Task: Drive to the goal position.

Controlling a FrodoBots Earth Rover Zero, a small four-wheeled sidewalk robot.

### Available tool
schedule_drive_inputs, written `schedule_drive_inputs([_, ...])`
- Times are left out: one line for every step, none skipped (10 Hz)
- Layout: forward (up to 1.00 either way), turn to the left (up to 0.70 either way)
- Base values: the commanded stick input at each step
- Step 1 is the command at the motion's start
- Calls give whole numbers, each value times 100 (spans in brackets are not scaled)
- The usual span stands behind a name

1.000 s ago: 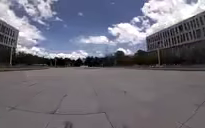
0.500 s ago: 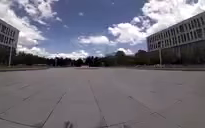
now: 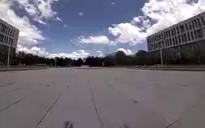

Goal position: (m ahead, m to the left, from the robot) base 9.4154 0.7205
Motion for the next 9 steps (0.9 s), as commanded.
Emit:
schedule_drive_inputs([70, 0])
schedule_drive_inputs([70, 0])
schedule_drive_inputs([70, 0])
schedule_drive_inputs([70, 0])
schedule_drive_inputs([70, 0])
schedule_drive_inputs([70, 0])
schedule_drive_inputs([70, 0])
schedule_drive_inputs([70, 0])
schedule_drive_inputs([70, 0])
